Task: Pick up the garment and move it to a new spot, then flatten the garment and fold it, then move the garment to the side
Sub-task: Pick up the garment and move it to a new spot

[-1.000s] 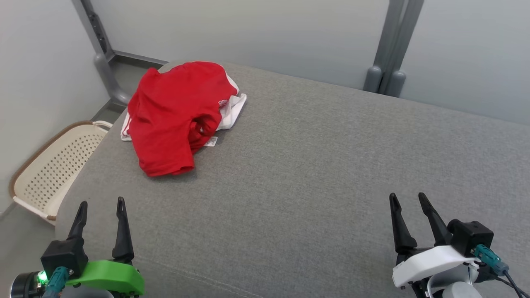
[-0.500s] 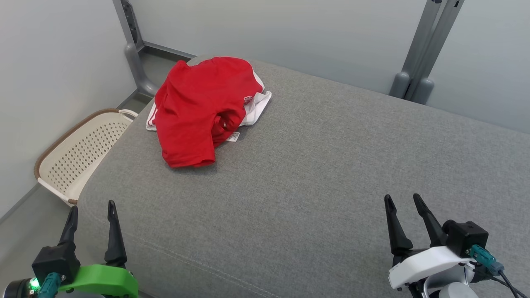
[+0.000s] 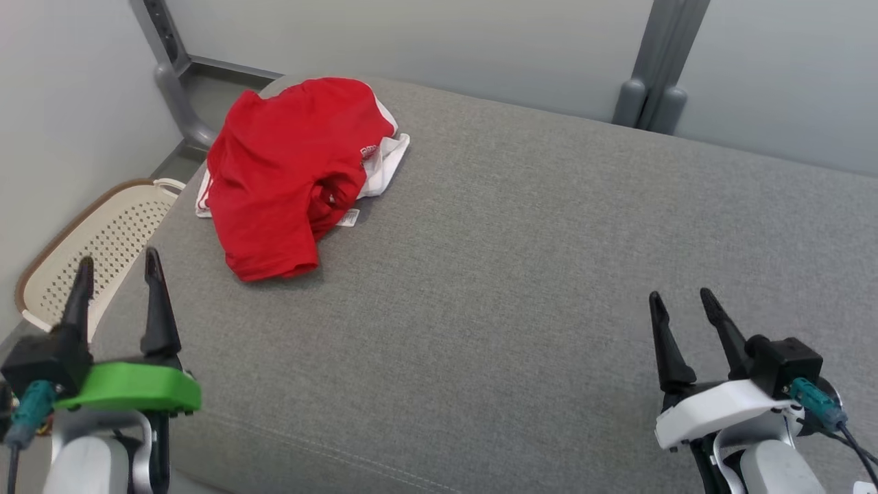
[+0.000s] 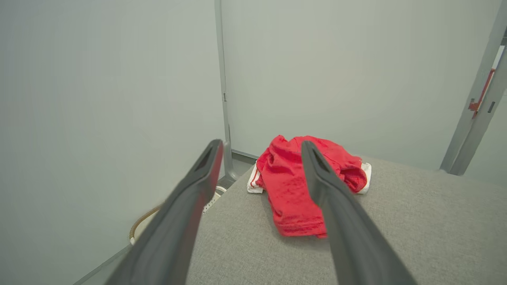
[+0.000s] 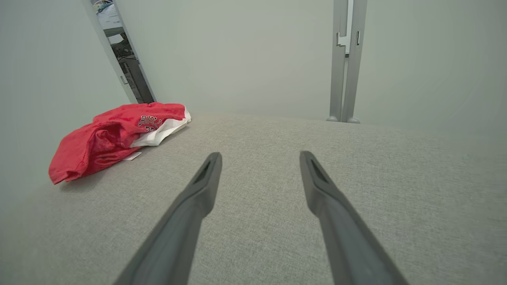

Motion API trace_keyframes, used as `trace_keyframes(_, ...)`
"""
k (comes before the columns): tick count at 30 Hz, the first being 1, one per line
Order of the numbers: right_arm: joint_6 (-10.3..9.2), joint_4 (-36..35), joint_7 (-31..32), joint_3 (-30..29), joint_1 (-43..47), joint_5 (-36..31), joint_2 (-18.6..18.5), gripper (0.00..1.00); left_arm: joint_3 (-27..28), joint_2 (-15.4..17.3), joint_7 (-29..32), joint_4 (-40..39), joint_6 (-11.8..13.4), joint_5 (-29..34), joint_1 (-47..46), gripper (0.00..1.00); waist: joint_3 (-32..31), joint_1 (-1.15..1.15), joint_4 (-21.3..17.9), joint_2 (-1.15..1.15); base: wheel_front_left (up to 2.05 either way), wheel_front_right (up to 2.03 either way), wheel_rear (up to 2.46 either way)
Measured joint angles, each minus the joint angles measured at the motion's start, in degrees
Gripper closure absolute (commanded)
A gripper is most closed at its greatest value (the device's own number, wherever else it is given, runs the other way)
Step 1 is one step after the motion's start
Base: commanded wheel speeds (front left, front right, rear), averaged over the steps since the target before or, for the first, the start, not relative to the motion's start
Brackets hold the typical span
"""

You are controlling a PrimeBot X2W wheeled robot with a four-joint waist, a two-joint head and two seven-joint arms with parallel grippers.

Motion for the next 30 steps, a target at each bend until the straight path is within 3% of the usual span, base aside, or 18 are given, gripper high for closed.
trace_keyframes(17,0.03,-13.5,5.2,-11.3,-5.2,-4.1,-6.3,0.00,3.6,6.3,-0.5,6.5,-4.4,-4.5,-27.1,0.00,14.4,0.01,-9.4,0.00,0.00,0.00,0.00)
trace_keyframes(30,0.03,-17.5,6.4,-14.2,-6.3,-3.3,-7.2,0.00,0.5,9.0,6.6,23.0,-7.7,-6.4,-39.9,0.00,25.2,0.01,-16.2,0.00,0.00,0.00,0.00)
